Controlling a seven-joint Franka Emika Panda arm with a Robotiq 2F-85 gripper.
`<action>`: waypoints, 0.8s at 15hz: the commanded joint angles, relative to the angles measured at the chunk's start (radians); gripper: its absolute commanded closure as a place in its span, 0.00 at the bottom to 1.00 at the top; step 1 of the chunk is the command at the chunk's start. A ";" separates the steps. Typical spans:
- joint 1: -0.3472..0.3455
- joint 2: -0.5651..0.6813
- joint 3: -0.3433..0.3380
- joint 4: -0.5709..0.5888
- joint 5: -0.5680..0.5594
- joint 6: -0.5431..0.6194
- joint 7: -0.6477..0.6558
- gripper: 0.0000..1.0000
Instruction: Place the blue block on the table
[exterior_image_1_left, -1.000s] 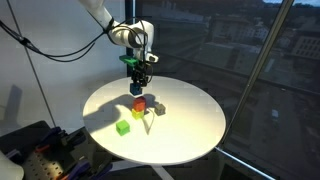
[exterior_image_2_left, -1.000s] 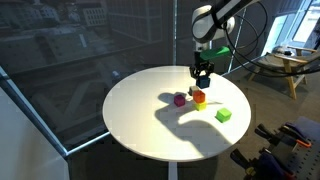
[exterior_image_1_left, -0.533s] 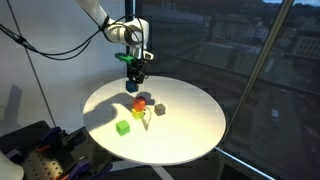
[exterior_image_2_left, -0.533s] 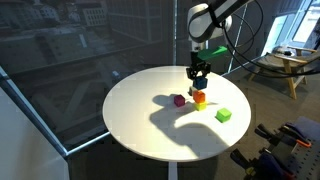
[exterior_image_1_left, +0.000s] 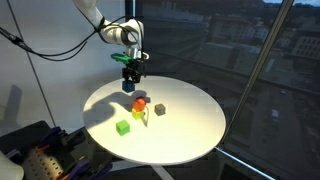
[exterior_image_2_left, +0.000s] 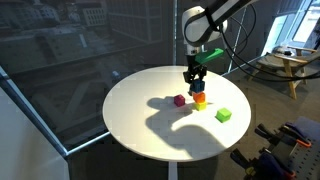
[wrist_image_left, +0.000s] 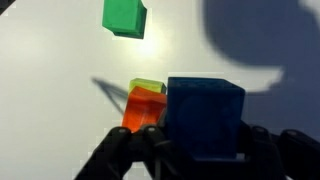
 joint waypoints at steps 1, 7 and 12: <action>0.007 0.014 0.010 0.001 -0.034 -0.001 -0.026 0.73; 0.021 0.063 0.016 0.005 -0.056 0.031 -0.053 0.73; 0.028 0.100 0.012 0.008 -0.072 0.088 -0.045 0.73</action>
